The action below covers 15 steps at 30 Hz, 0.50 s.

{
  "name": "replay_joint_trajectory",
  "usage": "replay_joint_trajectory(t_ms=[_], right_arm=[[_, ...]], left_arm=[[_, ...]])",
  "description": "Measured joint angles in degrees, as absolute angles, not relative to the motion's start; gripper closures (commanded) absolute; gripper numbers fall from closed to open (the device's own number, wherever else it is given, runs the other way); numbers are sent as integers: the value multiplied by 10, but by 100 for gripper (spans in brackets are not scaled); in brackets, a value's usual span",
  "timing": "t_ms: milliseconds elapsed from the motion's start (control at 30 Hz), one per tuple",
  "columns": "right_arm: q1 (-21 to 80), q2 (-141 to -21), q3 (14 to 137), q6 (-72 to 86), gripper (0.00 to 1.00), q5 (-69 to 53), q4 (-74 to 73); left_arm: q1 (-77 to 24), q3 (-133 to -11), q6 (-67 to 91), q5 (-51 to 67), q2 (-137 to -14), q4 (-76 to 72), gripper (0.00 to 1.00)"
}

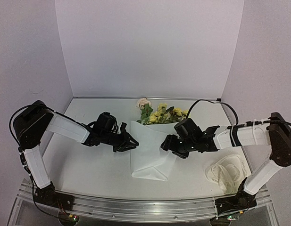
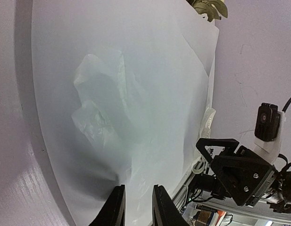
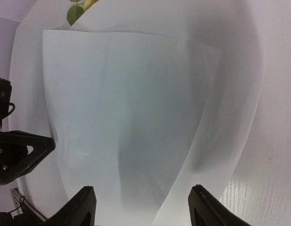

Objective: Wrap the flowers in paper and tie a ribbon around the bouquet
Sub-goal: Fold the 2/3-folded wrapping paper at the center of the board.

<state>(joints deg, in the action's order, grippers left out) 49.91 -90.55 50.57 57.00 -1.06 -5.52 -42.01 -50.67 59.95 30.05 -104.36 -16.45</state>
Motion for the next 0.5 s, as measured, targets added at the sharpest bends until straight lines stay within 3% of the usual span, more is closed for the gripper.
replay_joint_trajectory(t_ms=[500], right_arm=[[494,-952,489,619,37,-49,32]], left_arm=[[-425,-522,598,300,-1044,-155,78]])
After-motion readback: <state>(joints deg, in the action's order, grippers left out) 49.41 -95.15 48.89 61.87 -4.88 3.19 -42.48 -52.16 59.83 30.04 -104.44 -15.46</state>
